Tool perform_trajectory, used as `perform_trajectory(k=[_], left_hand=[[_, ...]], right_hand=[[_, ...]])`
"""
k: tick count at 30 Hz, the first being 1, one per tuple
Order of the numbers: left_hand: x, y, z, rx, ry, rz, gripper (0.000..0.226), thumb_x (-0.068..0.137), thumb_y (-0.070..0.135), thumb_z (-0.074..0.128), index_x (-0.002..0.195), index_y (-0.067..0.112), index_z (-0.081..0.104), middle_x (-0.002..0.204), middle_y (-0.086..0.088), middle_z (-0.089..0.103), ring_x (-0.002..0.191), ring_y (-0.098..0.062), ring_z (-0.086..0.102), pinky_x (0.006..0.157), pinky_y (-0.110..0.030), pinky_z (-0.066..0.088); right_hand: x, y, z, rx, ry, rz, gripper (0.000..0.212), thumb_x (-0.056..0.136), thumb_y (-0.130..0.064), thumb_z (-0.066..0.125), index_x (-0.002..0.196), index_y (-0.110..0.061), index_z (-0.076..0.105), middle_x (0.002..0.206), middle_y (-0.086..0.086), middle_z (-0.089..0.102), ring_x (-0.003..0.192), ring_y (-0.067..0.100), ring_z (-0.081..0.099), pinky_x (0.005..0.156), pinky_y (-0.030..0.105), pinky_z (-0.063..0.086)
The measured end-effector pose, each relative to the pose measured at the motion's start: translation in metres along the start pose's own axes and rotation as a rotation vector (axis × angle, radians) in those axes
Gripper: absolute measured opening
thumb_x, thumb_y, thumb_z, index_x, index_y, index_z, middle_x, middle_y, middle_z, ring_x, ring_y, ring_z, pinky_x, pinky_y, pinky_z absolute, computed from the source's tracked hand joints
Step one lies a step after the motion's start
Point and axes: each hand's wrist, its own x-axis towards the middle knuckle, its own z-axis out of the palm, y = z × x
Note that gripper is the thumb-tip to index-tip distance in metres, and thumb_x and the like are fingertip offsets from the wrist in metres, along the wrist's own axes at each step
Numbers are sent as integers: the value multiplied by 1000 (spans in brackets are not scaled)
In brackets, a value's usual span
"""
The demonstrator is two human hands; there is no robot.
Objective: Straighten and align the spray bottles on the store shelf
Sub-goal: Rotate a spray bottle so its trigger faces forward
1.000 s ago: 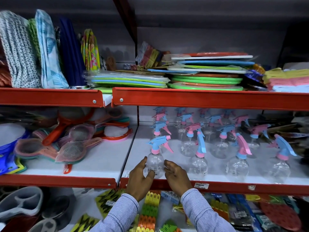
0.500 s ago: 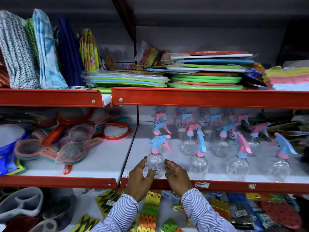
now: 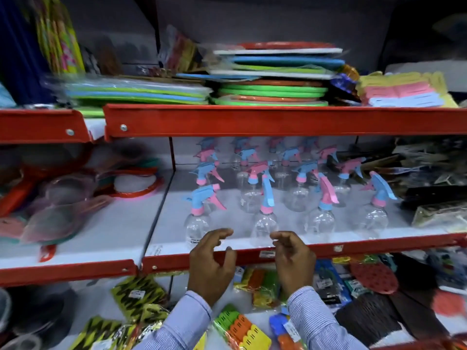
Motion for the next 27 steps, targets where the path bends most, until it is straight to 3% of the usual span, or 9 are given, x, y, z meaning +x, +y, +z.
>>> perform_trajectory(k=[3, 5, 9, 12, 16, 22, 25, 27], left_hand=[[-2, 4, 30, 60, -152, -60, 58, 75, 36, 55, 133, 27, 52, 138, 10, 56, 126, -4, 51, 108, -28, 41], [-3, 12, 45, 79, -188, -104, 68, 75, 40, 52, 141, 27, 41, 148, 11, 44, 134, -4, 42, 114, -30, 35], [-3, 24, 68, 113, -150, -160, 71, 73, 43, 49, 141, 24, 41, 148, 4, 44, 135, -10, 41, 114, -37, 36], [-3, 32, 80, 126, -90, -184, 63, 72, 40, 50, 132, 22, 49, 131, 0, 52, 120, -15, 51, 106, -42, 44], [-7, 42, 89, 131, -49, -233, 61, 71, 41, 48, 130, 25, 49, 123, 1, 51, 112, -15, 54, 99, -40, 49], [5, 36, 90, 164, -90, -267, 73, 70, 48, 45, 137, 19, 44, 135, -3, 53, 118, -15, 53, 104, -38, 45], [16, 34, 90, 163, -138, -293, 78, 71, 51, 44, 142, 18, 40, 145, -2, 49, 129, -18, 48, 110, -41, 40], [20, 34, 89, 154, -163, -311, 79, 73, 49, 46, 145, 18, 35, 150, -3, 42, 136, -19, 42, 113, -41, 37]], right_hand=[[17, 10, -16, 20, 38, 3, 34, 75, 5, 55, 87, -25, 66, 80, 2, 71, 68, 13, 65, 57, 16, 48], [31, 17, -20, 32, -56, 11, 39, 75, 4, 54, 101, -24, 62, 97, 5, 68, 84, 18, 65, 69, 21, 52], [60, 27, -22, 7, -441, 63, 58, 84, 0, 53, 138, -18, 39, 138, 5, 50, 122, 23, 52, 94, 30, 46], [71, 29, -21, -88, -632, 71, 68, 86, -4, 51, 147, -18, 23, 147, 7, 42, 135, 23, 41, 107, 33, 39], [76, 24, -27, -95, -724, 48, 65, 83, 0, 50, 144, -17, 32, 141, 5, 50, 128, 17, 49, 98, 17, 33], [70, 28, -32, -47, -645, 24, 54, 81, -5, 54, 134, -16, 48, 127, 3, 63, 115, 15, 60, 99, 25, 46], [66, 27, -35, -72, -577, 33, 44, 81, -6, 56, 124, -16, 57, 115, 0, 68, 88, 6, 65, 77, 4, 46], [66, 27, -33, -79, -524, 30, 39, 80, -7, 58, 119, -16, 60, 112, 0, 69, 75, -1, 62, 65, -3, 41]])
